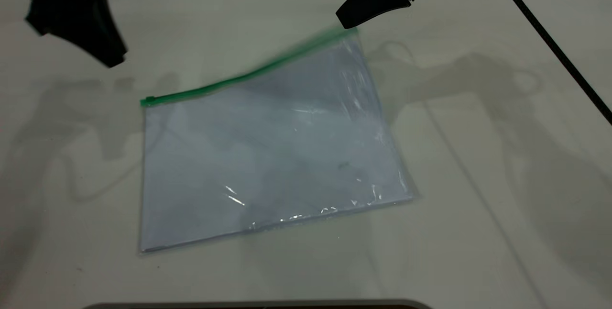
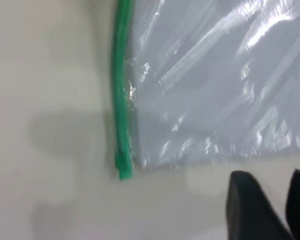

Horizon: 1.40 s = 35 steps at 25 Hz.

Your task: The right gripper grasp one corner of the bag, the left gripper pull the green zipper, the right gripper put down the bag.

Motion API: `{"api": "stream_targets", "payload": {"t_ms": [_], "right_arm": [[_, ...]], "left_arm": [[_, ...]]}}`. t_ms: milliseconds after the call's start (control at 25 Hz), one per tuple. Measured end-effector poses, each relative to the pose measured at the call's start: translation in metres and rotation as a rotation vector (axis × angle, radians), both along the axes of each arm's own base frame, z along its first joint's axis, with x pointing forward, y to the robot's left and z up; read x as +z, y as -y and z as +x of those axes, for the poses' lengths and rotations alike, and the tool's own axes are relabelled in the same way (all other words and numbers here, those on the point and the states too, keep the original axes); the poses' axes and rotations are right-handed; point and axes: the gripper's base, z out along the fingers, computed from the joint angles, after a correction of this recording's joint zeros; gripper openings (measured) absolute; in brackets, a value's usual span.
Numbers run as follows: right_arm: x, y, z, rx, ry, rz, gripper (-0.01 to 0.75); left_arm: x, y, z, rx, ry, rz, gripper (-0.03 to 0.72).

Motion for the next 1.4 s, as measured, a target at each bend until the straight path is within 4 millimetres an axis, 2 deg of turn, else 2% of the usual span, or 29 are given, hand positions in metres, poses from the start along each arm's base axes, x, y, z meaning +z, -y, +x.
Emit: {"api": "stream_targets", "payload": {"t_ms": [160,280,400,520,640,760,880,1040,1160,1400], "right_arm": [[-0.002,0.001,0.005,-0.076,-0.009,-0.028,0.471],[-0.002,0.009,0.014,-0.171,-0.025,-0.065,0.538],[0.008,0.028,0.028,-0.241,-0.037,-0.137,0.554],[0.034,0.051,0.047,-0.304,-0.051,-0.233,0.557],[0.08,0.072,0.064,-0.339,0.0,-0.346,0.558],[0.143,0.086,0.079,-0.442,0.15,-0.436,0.557],[0.208,0.094,0.077,-0.596,0.264,-0.445,0.558],[0.286,0.099,0.053,-0.731,0.375,-0.387,0.551],[0.326,0.102,0.031,-0.78,0.412,-0.356,0.529],[0.384,0.105,-0.023,-0.822,0.429,-0.316,0.482]], "left_arm": [[0.003,0.007,0.008,0.11,0.049,-0.084,0.468],[0.006,0.008,0.015,0.234,0.068,-0.098,0.563],[0.022,0.005,0.018,0.382,0.079,-0.071,0.59],[0.058,-0.003,0.017,0.518,0.1,-0.01,0.588],[0.105,-0.009,0.014,0.7,0.104,0.027,0.588],[0.157,-0.017,0.003,0.869,0.127,0.067,0.586],[0.196,-0.024,-0.013,0.999,0.136,0.101,0.586],[0.236,-0.031,-0.042,1.115,0.154,0.136,0.586],[0.261,-0.035,-0.066,1.172,0.16,0.155,0.586],[0.306,-0.04,-0.102,1.231,0.294,0.102,0.584]]}}
